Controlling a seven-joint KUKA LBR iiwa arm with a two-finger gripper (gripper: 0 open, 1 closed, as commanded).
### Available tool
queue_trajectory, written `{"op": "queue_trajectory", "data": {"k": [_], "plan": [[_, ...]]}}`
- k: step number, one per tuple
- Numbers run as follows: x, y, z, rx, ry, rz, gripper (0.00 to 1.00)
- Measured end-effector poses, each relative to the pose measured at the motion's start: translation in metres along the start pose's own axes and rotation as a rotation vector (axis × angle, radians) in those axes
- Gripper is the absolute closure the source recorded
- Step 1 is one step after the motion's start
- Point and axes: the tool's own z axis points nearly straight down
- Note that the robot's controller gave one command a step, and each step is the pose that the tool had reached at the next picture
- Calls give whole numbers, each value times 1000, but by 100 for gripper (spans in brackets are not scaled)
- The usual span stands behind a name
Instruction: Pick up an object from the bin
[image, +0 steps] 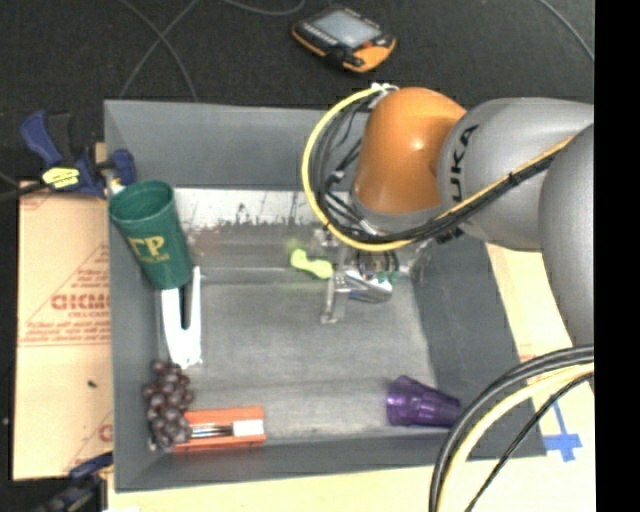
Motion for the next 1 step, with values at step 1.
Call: {"op": "queue_trajectory", "data": {"k": [1], "plan": [[0,0,0,0,0,0,0]]}}
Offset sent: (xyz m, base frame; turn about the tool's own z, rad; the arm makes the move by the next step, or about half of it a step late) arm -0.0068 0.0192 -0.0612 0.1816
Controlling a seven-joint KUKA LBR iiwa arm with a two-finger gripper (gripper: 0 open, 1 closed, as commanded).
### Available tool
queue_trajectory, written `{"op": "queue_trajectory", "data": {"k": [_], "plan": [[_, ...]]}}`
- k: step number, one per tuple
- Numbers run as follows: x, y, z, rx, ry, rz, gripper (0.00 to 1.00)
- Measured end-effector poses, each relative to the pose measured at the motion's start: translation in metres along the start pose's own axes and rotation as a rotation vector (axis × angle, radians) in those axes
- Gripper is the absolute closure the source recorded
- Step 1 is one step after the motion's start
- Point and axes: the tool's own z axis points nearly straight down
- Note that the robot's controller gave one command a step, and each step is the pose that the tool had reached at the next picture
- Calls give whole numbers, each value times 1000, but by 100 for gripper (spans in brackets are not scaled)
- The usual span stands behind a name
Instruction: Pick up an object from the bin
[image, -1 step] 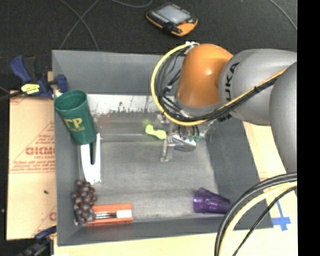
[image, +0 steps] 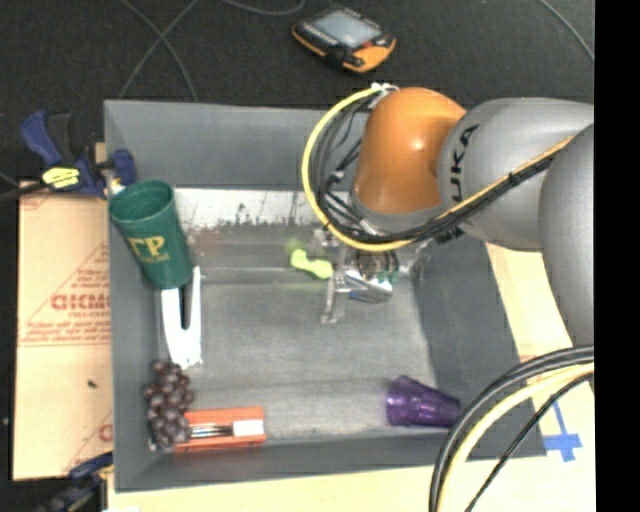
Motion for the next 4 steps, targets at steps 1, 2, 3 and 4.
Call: {"op": "queue_trajectory", "data": {"k": [1,2,3,4], "plan": [[8,19,63,-2,3,177,0],[19,17,62,1,-1,121,0],[32,15,60,-2,-4,36,0],[87,49,85,0,0,-71,0]]}}
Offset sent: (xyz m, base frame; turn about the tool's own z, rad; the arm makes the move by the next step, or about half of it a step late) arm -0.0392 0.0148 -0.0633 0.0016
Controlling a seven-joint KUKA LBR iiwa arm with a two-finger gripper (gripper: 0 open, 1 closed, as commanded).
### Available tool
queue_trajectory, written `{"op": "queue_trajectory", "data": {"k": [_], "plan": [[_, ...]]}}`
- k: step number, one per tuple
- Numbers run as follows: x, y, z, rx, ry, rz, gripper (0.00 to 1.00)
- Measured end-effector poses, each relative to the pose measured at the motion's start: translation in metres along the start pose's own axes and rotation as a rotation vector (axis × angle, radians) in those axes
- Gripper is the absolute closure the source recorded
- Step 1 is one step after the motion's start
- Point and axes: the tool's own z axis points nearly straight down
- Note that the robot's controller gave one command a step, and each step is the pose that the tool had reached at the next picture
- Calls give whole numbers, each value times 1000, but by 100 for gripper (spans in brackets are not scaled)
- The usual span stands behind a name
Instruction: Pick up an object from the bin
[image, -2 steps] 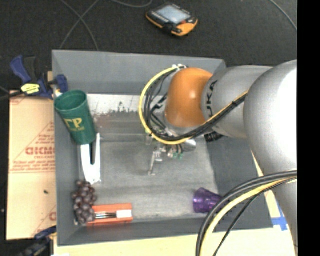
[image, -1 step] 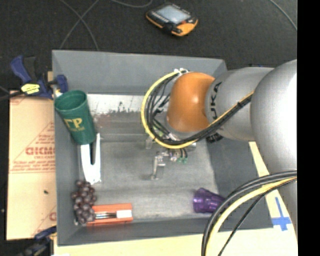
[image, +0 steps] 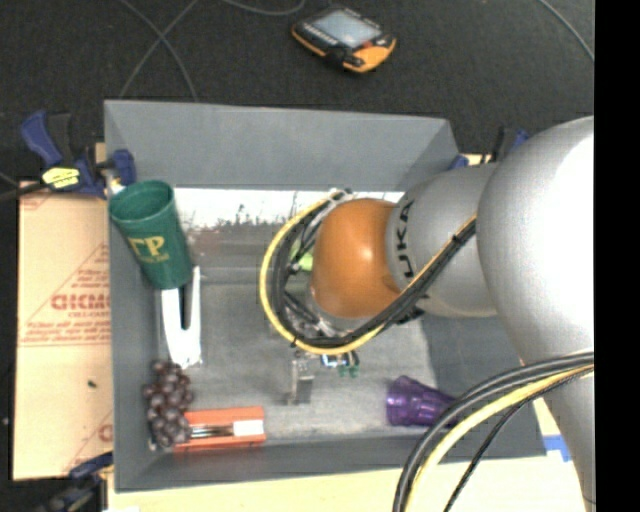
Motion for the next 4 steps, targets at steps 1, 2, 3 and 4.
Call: {"op": "queue_trajectory", "data": {"k": [1,2,3,4], "plan": [[-62,-39,-85,1,-27,101,0],[-58,-50,-77,-2,-14,95,0],[-70,-37,-173,1,-26,-93,0],[-69,-47,-158,-1,-30,-45,0]]}}
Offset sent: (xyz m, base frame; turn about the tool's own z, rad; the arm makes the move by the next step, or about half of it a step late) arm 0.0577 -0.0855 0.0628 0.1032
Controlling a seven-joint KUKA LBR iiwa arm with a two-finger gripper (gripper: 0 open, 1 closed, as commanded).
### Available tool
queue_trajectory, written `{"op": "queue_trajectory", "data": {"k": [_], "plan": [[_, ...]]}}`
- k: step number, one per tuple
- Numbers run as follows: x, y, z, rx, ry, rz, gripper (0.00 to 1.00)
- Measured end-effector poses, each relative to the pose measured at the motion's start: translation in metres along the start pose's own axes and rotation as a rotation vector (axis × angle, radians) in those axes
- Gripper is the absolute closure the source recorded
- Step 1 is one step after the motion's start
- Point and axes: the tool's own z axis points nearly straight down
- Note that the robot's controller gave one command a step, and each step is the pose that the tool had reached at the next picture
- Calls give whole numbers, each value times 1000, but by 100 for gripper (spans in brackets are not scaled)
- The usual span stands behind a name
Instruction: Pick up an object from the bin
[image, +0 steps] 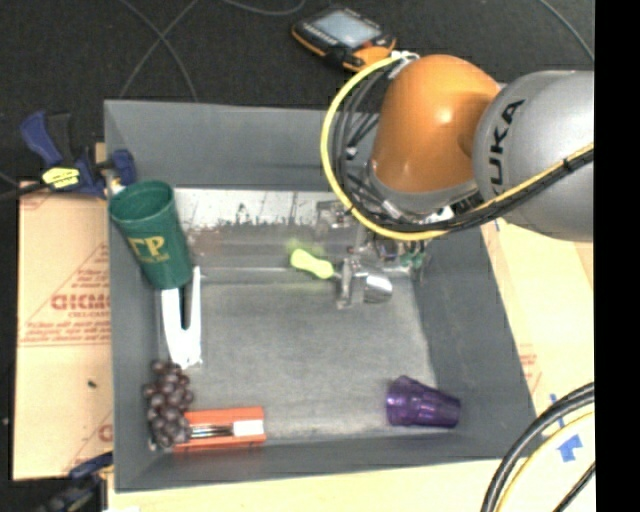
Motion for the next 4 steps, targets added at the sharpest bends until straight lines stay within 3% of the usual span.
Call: {"op": "queue_trajectory", "data": {"k": [1,2,3,4], "plan": [[6,10,-55,1,3,211,0],[9,-28,7,0,10,30,0],[15,-28,9,1,-3,40,0],[36,-40,61,1,11,9,0]]}}
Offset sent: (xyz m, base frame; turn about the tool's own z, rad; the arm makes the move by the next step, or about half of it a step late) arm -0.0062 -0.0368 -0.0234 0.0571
